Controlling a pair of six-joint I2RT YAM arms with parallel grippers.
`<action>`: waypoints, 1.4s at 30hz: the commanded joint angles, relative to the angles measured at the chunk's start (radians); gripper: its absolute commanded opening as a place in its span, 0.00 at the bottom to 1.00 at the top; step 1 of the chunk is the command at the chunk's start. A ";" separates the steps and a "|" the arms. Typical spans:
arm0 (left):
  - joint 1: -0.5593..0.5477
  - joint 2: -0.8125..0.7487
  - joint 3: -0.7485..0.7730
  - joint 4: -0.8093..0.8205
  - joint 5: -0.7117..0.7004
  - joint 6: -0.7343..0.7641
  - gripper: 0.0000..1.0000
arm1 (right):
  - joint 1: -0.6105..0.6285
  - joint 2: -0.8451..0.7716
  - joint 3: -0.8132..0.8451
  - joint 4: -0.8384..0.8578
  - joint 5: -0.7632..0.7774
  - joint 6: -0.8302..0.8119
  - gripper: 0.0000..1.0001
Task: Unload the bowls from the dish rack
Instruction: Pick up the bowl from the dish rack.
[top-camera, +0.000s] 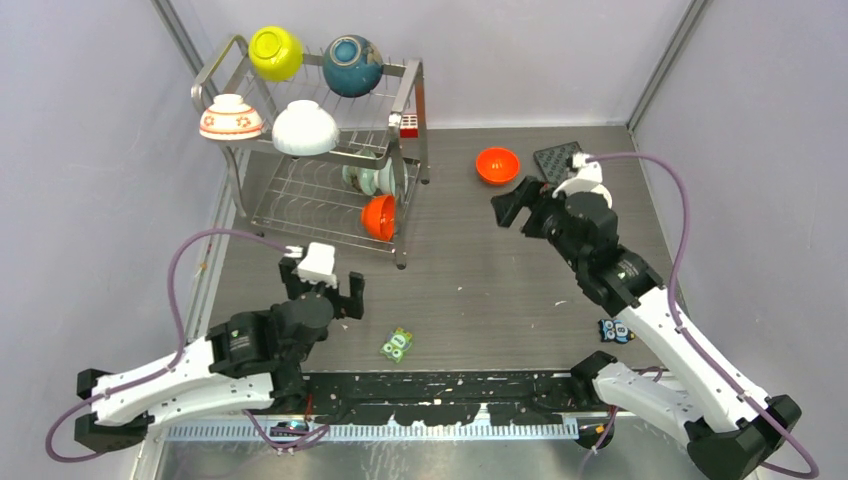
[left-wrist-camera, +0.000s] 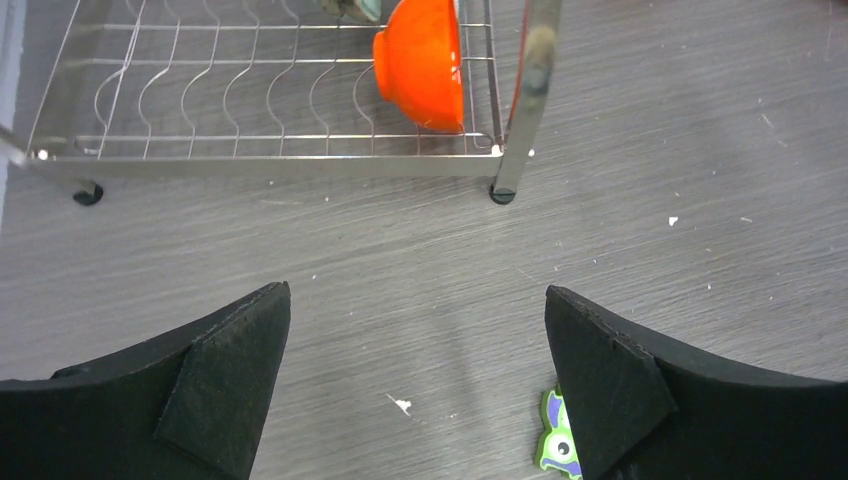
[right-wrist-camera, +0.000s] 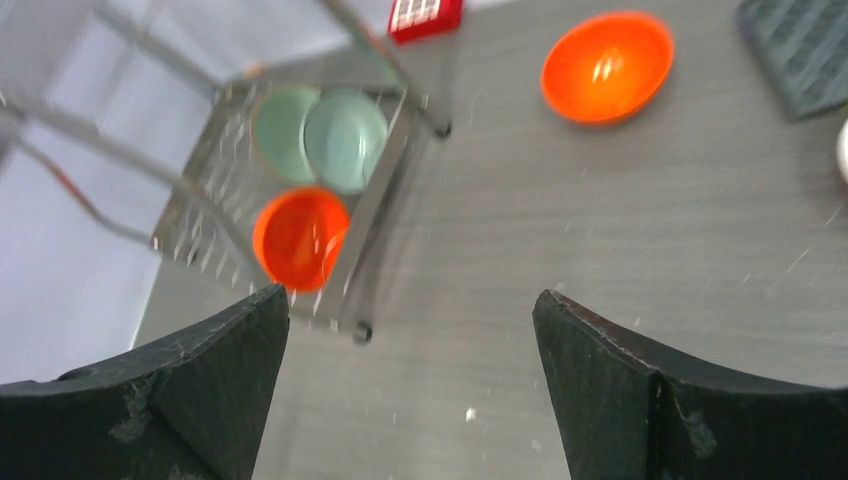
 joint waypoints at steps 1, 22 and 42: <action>-0.004 0.138 0.068 0.147 0.032 0.131 1.00 | 0.017 -0.055 -0.155 0.068 -0.180 0.106 0.95; 0.457 0.373 0.081 0.281 0.328 0.053 1.00 | 0.026 -0.266 -0.540 0.037 -0.075 0.336 0.93; 0.614 0.545 -0.030 0.862 0.495 0.148 0.90 | 0.025 -0.306 -0.570 0.021 -0.086 0.325 0.91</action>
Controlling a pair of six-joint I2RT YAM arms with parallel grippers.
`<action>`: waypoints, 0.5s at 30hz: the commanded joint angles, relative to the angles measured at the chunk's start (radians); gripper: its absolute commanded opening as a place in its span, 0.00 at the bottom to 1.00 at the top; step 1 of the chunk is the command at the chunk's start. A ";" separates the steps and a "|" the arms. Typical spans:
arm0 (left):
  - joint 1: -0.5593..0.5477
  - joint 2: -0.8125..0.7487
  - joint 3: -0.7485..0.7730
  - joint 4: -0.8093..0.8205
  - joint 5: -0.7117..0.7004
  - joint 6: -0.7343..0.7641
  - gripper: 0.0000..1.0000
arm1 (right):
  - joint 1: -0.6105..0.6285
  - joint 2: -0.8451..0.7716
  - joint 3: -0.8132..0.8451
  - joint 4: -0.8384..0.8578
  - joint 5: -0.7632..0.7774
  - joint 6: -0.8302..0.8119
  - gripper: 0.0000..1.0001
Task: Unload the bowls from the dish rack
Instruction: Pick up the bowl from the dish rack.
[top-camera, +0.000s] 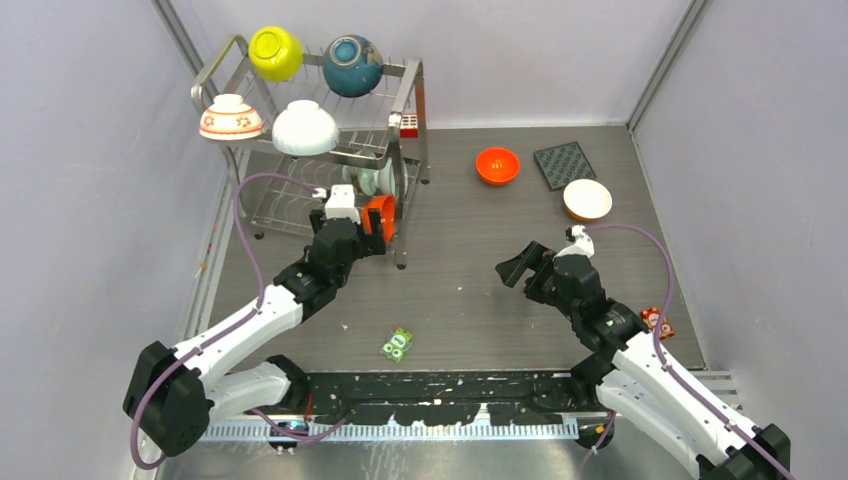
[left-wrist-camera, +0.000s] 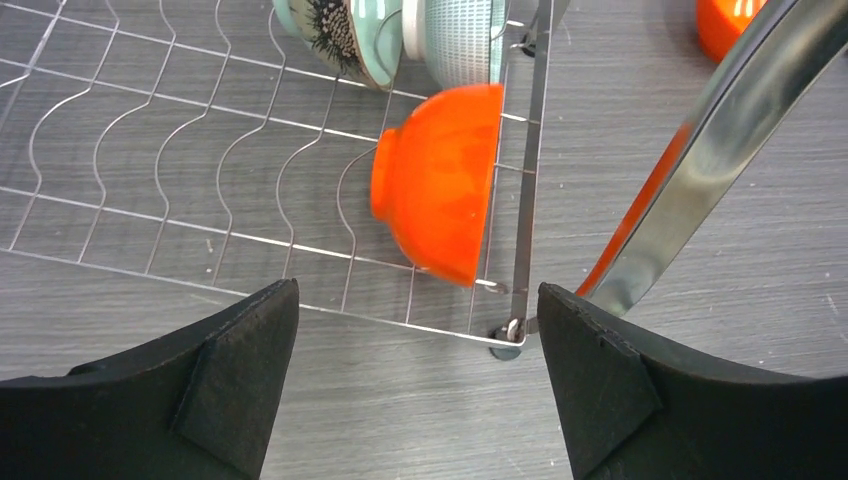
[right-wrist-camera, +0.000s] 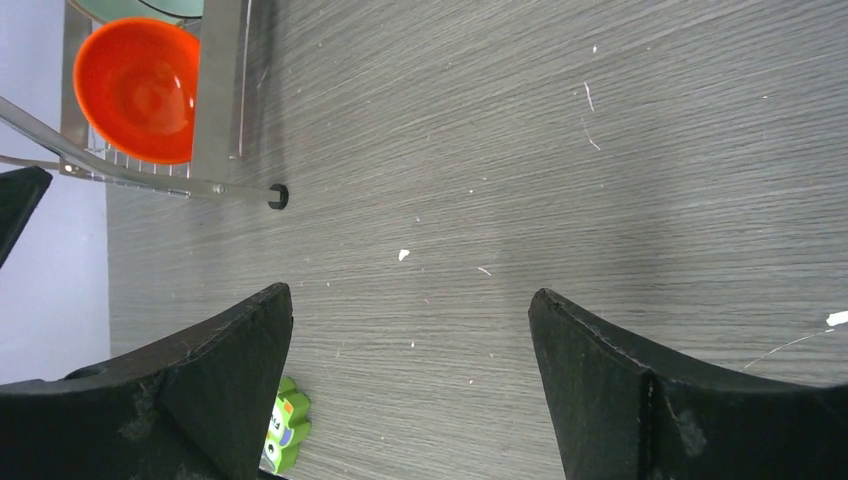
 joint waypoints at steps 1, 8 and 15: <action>0.039 0.007 -0.010 0.192 0.084 0.021 0.88 | 0.006 -0.030 -0.010 0.023 0.023 -0.001 0.91; 0.068 0.070 0.004 0.229 0.134 0.058 0.77 | 0.005 -0.031 -0.020 0.023 0.027 -0.008 0.91; 0.067 0.114 0.032 0.229 0.122 0.132 0.70 | 0.005 -0.037 -0.030 0.016 0.038 -0.024 0.91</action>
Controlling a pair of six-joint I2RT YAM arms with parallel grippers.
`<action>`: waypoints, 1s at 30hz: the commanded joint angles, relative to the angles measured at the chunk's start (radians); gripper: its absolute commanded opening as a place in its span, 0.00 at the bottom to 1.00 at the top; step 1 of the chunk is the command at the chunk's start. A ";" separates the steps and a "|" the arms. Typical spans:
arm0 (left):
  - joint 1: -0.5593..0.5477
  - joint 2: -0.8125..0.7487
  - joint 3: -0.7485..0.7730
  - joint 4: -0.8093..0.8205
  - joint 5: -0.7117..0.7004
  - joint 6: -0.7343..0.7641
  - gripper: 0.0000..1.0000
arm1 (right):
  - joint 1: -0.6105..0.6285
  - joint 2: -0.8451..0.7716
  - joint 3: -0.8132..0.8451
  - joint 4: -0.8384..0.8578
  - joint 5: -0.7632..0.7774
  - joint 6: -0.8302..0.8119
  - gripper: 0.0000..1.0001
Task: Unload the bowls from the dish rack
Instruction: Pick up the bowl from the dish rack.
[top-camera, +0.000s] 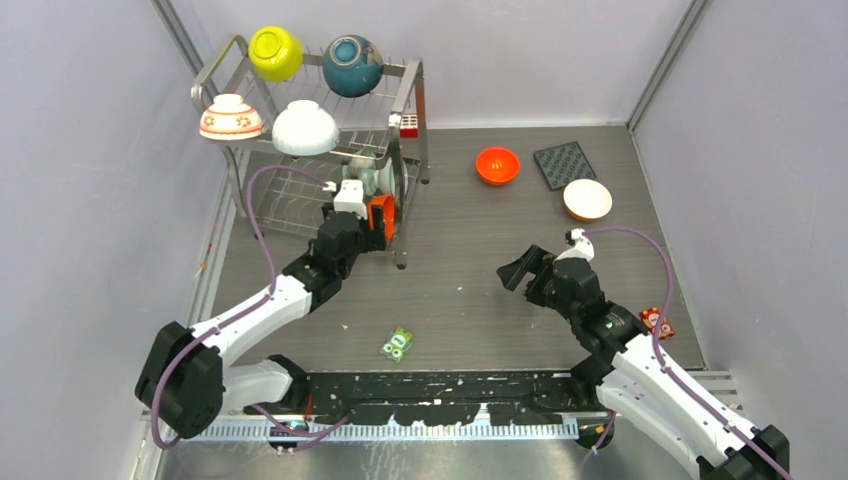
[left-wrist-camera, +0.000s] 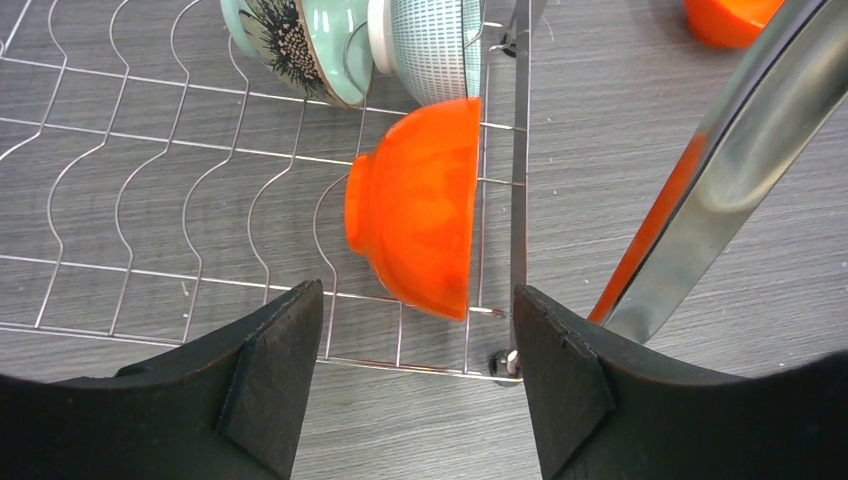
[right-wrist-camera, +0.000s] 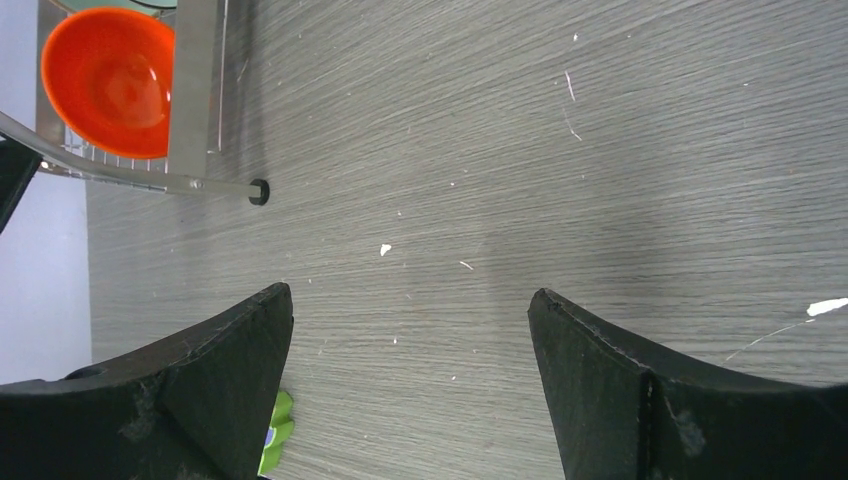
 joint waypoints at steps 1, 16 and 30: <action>0.005 0.012 0.042 0.070 -0.001 0.071 0.70 | 0.006 -0.015 -0.005 0.017 0.033 -0.020 0.91; -0.001 0.067 0.047 0.082 -0.018 0.084 0.66 | 0.005 -0.023 -0.024 0.002 0.040 -0.038 0.91; -0.099 0.141 0.094 0.093 -0.195 0.158 0.63 | 0.005 -0.024 -0.040 -0.010 0.047 -0.041 0.91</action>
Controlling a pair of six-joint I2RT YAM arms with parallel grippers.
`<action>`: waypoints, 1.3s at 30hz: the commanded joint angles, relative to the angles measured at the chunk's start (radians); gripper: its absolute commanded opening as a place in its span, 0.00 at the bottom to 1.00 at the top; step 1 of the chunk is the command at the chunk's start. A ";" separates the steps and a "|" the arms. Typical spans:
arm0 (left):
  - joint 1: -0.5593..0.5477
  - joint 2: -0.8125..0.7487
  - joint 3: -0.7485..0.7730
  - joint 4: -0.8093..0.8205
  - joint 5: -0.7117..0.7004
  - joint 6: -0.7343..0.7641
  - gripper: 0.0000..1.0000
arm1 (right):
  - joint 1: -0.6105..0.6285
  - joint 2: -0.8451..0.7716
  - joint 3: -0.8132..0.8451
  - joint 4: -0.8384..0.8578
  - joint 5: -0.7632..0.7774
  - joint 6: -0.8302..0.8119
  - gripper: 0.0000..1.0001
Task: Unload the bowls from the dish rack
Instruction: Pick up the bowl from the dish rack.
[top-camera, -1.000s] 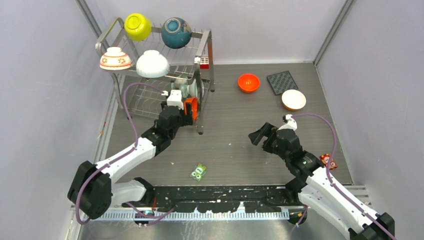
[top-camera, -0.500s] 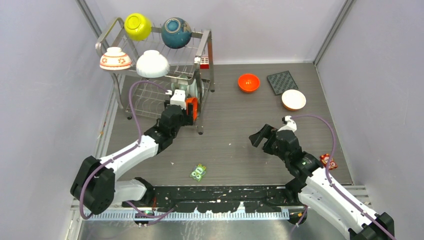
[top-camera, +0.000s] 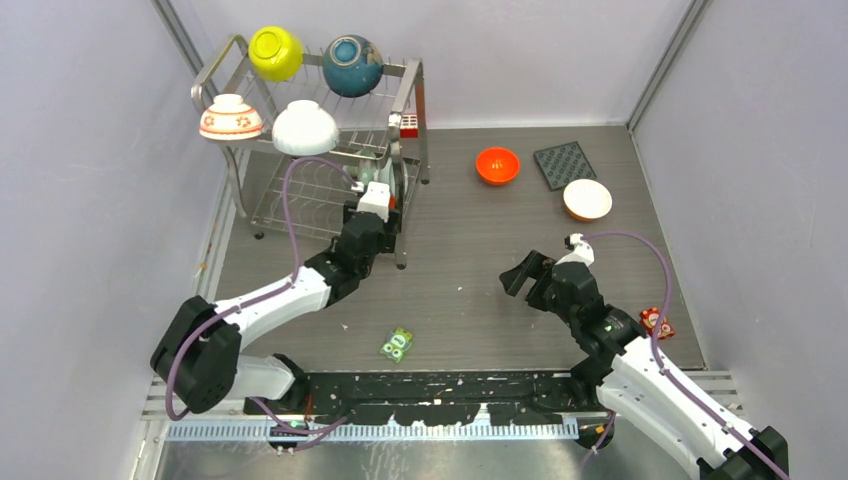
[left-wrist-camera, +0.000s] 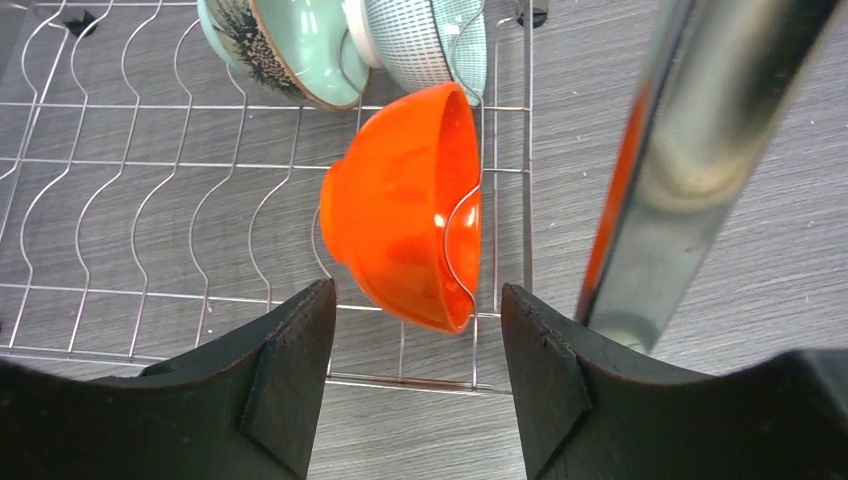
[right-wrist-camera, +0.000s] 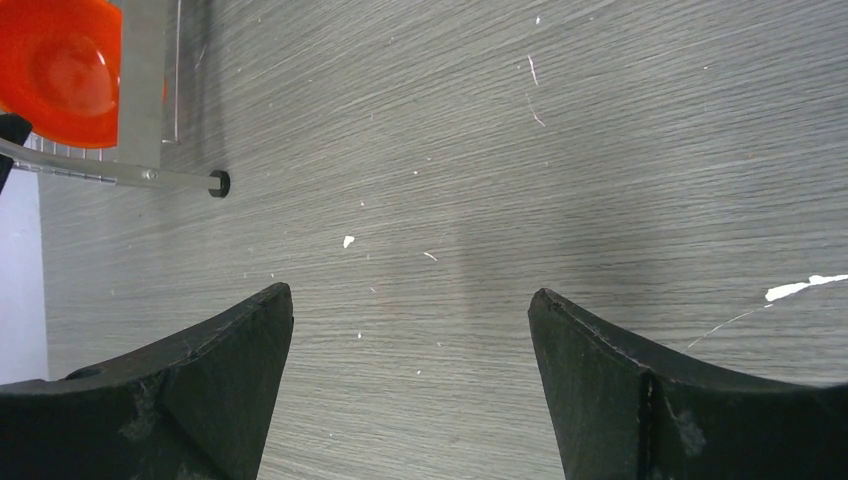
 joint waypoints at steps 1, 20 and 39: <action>-0.016 0.008 0.049 0.062 -0.079 0.026 0.63 | 0.005 -0.008 -0.001 0.005 0.027 -0.013 0.91; -0.036 0.087 0.080 0.039 -0.146 0.038 0.54 | 0.005 -0.024 -0.004 -0.018 0.037 -0.020 0.91; -0.067 0.145 0.085 0.048 -0.231 0.052 0.38 | 0.005 -0.020 -0.011 -0.017 0.047 -0.021 0.91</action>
